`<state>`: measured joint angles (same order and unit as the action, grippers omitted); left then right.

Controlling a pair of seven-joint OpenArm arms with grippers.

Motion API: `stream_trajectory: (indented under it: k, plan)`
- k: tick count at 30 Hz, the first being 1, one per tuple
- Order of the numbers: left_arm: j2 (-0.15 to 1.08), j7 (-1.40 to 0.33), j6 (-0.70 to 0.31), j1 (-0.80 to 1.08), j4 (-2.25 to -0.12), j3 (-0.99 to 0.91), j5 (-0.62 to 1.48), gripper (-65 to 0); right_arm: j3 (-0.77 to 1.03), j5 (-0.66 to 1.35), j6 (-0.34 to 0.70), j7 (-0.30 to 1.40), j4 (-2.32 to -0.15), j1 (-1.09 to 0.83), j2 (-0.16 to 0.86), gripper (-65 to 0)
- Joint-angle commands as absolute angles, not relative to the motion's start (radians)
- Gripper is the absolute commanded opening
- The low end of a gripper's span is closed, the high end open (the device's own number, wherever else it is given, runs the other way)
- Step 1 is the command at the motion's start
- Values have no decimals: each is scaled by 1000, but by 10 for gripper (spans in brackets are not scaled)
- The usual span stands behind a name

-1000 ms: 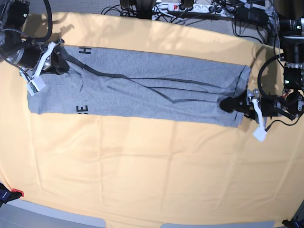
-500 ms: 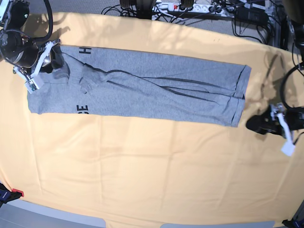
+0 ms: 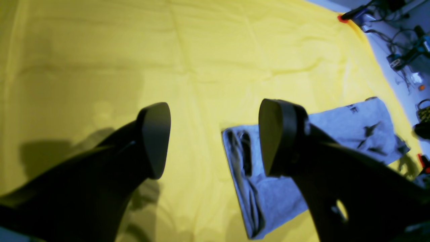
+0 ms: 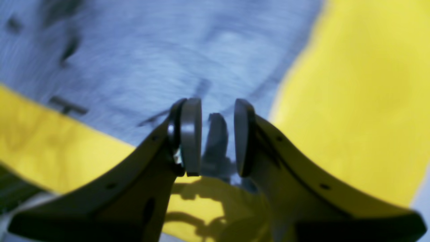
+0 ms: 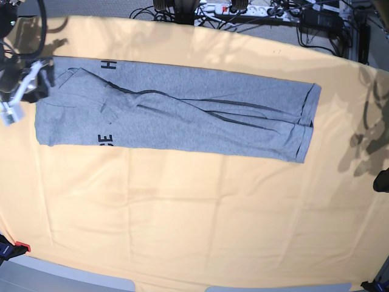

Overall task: Layout the t-shirt on the table in an organized manner, then fold the t-shirt properly
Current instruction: 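Grasp the folded strip's end with the left gripper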

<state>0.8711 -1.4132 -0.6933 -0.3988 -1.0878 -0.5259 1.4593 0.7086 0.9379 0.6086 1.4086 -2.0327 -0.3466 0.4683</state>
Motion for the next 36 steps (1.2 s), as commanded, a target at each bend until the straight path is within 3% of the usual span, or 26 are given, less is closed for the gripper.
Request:
stream_trajectory:
  k: [1,8,9,11,12,19,27,36]
  plan:
    - [904,-1396,-698,-421,-1102,-533,1484,-220,741,951,599,1396,-2048,-341,488,-455]
    - [891,-1396,-698,-390,-1102,-533,1484,-220,799,1156,600,1396,-2045,-340,471,-465]
    - [889,-1396,-698,-388,-1102,-533,1484,-220,798,1193,627,1396,-2045,-341,459,-498]
    - [886,-1396,-698,-387,-1101,-533,1484,-220,797,1240,698,1361,-2045,-340,425,-642]
    - [886,-1396,-698,-387,-1101,-533,1484,-220,795,1245,698,1348,-2045,-340,405,-650]
    - [883,-1396,-698,-341,-1101,-533,1484,-220,704,1092,698,1254,-2016,-338,277,-650]
    - [860,-1396,-698,-186,-1101,-533,1484,-220,529,718,698,1073,-1851,-338,263,-650]
    - [700,-1396,-698,-128,-1101,-533,1425,-220,490,699,698,1090,-1814,-341,263,-650]
